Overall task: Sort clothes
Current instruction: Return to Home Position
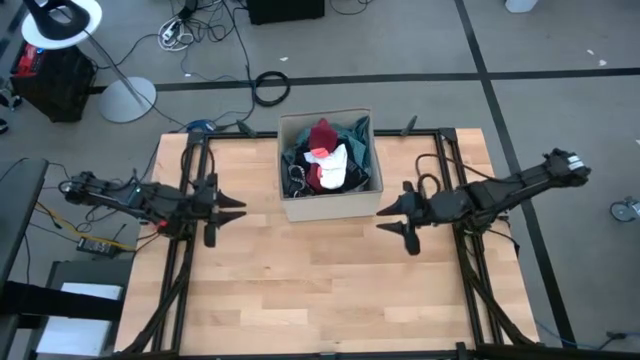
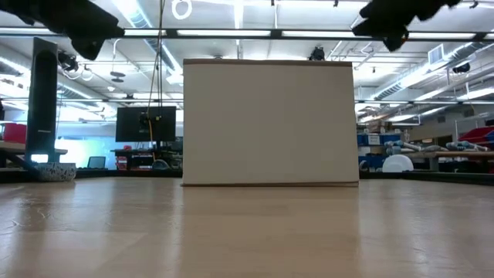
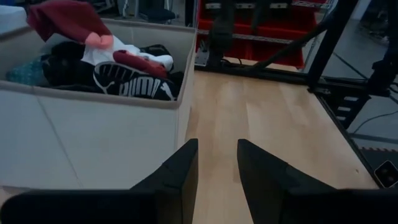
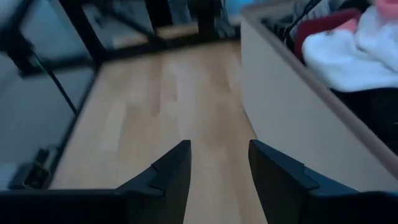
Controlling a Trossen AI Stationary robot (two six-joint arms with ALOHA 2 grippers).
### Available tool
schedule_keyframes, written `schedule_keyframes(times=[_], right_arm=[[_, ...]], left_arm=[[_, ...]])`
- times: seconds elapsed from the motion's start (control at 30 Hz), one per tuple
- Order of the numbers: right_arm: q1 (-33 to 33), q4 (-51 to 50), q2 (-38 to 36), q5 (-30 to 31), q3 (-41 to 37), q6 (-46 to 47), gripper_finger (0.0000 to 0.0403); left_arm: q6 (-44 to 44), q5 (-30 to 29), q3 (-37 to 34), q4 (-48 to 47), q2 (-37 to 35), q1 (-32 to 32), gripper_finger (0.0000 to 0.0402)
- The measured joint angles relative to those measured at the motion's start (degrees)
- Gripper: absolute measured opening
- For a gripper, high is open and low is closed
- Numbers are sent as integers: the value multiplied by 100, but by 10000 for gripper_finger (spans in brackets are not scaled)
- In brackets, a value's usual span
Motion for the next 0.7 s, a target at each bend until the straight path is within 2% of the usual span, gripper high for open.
schedule_keyframes(times=[0.2,0.53,0.7], right_arm=[[-498,1697,-1151,-439,-1581,-204,163],[-987,1956,-2170,-672,-2901,43,163],[-1055,2208,-2454,-803,-3363,143,163]], left_arm=[[52,188,-581,387,-600,0,117],[174,153,-1281,114,-1935,0,117],[154,20,-1562,-210,-2132,0,117]])
